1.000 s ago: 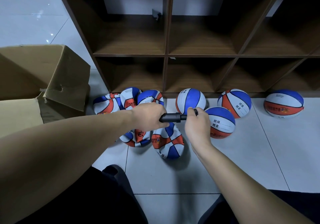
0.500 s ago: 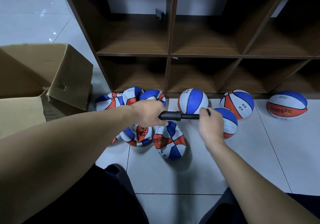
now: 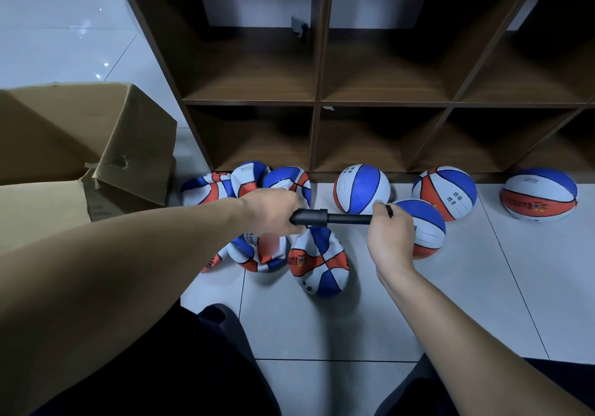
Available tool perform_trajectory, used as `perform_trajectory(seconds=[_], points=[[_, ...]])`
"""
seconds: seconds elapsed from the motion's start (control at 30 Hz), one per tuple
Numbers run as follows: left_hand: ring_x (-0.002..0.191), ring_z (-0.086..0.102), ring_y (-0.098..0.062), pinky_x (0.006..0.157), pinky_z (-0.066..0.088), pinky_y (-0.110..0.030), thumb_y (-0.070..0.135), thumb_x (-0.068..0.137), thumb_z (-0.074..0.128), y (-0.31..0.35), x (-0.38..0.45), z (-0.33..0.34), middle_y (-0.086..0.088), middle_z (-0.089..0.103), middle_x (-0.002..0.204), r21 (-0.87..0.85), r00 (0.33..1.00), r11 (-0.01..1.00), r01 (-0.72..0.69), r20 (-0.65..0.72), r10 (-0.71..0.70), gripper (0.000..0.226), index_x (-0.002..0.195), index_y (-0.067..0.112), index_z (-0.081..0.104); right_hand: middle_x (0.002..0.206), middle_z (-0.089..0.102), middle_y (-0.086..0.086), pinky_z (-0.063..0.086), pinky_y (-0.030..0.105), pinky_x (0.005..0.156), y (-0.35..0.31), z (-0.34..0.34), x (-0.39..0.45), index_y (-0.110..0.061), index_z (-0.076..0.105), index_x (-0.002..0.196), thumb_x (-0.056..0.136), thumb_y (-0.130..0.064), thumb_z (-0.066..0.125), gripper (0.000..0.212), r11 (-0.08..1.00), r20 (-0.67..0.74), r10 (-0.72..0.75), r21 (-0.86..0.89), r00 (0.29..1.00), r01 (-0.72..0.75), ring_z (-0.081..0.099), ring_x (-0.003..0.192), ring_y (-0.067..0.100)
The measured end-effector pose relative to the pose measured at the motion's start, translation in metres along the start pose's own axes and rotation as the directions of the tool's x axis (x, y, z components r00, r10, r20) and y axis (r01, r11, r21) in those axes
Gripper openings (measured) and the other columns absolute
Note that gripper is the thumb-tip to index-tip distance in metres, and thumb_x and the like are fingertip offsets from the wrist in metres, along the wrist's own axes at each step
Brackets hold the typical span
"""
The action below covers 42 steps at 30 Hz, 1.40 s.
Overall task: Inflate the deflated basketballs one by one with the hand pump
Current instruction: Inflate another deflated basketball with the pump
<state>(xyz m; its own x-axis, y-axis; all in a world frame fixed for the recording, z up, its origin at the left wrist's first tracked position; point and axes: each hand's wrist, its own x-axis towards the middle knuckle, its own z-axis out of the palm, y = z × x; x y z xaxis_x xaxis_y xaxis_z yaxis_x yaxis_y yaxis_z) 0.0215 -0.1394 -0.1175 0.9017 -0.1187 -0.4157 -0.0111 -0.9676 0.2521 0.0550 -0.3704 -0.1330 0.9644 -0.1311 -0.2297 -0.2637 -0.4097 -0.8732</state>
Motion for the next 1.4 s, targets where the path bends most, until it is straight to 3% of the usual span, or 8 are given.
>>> perform_trajectory(seconds=[0.3, 0.5, 0.7, 0.9, 1.07, 1.23, 1.4], points=[[0.06, 0.057, -0.016, 0.056, 0.041, -0.03, 0.044, 0.101, 0.066, 0.022, 0.005, 0.004, 0.002, 0.061, 0.069, 0.004, 0.998, 0.999, -0.047, -0.043, 0.047, 0.029, 0.08, 0.025, 0.062, 0.067, 0.046, 0.002, 0.036, 0.039, 0.06, -0.007, 0.011, -0.016, -0.013, 0.044, 0.071, 0.109, -0.028, 0.051, 0.041, 0.998, 0.05, -0.064, -0.004, 0.997, 0.064, 0.043, 0.064, 0.022], [0.066, 0.065, -0.02, 0.058, 0.052, -0.036, 0.044, 0.099, 0.064, 0.031, 0.008, 0.002, 0.001, 0.066, 0.07, 0.021, 0.995, 0.996, -0.083, -0.055, 0.084, 0.026, 0.081, 0.026, 0.064, 0.071, 0.053, 0.004, 0.041, 0.039, 0.062, -0.008, 0.018, -0.027, -0.01, 0.053, 0.078, 0.111, -0.036, 0.048, 0.042, 0.994, 0.066, -0.104, -0.019, 0.992, 0.106, 0.05, 0.067, 0.021], [0.069, 0.065, -0.019, 0.061, 0.052, -0.037, 0.046, 0.1, 0.069, 0.016, 0.007, -0.004, 0.002, 0.067, 0.076, -0.009, 0.994, 0.995, -0.104, -0.019, 0.104, 0.025, 0.086, 0.025, 0.066, 0.066, 0.052, -0.001, 0.041, 0.036, 0.059, -0.008, 0.014, -0.026, -0.015, 0.053, 0.076, 0.11, -0.037, 0.048, 0.041, 0.98, 0.137, -0.171, -0.08, 0.976, 0.183, 0.049, 0.063, 0.016], [0.067, 0.063, -0.016, 0.065, 0.052, -0.038, 0.042, 0.097, 0.072, -0.011, 0.002, -0.01, 0.005, 0.064, 0.072, -0.021, 0.999, 0.999, -0.038, -0.021, 0.038, 0.022, 0.083, 0.028, 0.063, 0.068, 0.054, 0.006, 0.038, 0.038, 0.062, -0.002, -0.016, 0.01, -0.004, 0.054, 0.075, 0.103, -0.023, 0.052, 0.034, 0.997, -0.033, -0.079, -0.018, 0.996, 0.078, 0.045, 0.063, 0.022], [0.067, 0.063, -0.016, 0.065, 0.052, -0.038, 0.042, 0.097, 0.072, -0.013, 0.003, -0.009, 0.007, 0.063, 0.07, 0.023, 1.0, 1.0, -0.004, -0.029, 0.005, 0.024, 0.079, 0.032, 0.059, 0.067, 0.05, 0.005, 0.038, 0.036, 0.062, 0.008, -0.016, 0.014, -0.004, 0.053, 0.078, 0.102, -0.025, 0.054, 0.033, 0.999, -0.058, -0.005, 0.045, 0.998, 0.007, 0.044, 0.064, 0.022], [0.072, 0.064, -0.017, 0.069, 0.056, -0.04, 0.044, 0.099, 0.067, -0.002, 0.004, -0.005, 0.006, 0.065, 0.075, 0.079, 0.998, 0.997, -0.01, -0.067, 0.016, 0.016, 0.09, 0.03, 0.067, 0.064, 0.047, 0.001, 0.037, 0.036, 0.06, 0.0, -0.005, 0.0, -0.017, 0.046, 0.068, 0.103, -0.019, 0.053, 0.036, 0.997, -0.11, 0.002, 0.08, 0.994, 0.007, 0.042, 0.061, 0.02], [0.068, 0.061, -0.017, 0.058, 0.045, -0.033, 0.044, 0.1, 0.066, 0.009, 0.003, -0.007, 0.001, 0.067, 0.075, 0.056, 0.995, 0.998, -0.024, -0.096, 0.029, 0.024, 0.087, 0.024, 0.067, 0.068, 0.05, 0.007, 0.038, 0.037, 0.059, -0.012, 0.005, -0.011, -0.01, 0.05, 0.074, 0.106, -0.022, 0.051, 0.033, 0.995, -0.079, -0.08, 0.058, 0.994, 0.084, 0.043, 0.062, 0.021]])
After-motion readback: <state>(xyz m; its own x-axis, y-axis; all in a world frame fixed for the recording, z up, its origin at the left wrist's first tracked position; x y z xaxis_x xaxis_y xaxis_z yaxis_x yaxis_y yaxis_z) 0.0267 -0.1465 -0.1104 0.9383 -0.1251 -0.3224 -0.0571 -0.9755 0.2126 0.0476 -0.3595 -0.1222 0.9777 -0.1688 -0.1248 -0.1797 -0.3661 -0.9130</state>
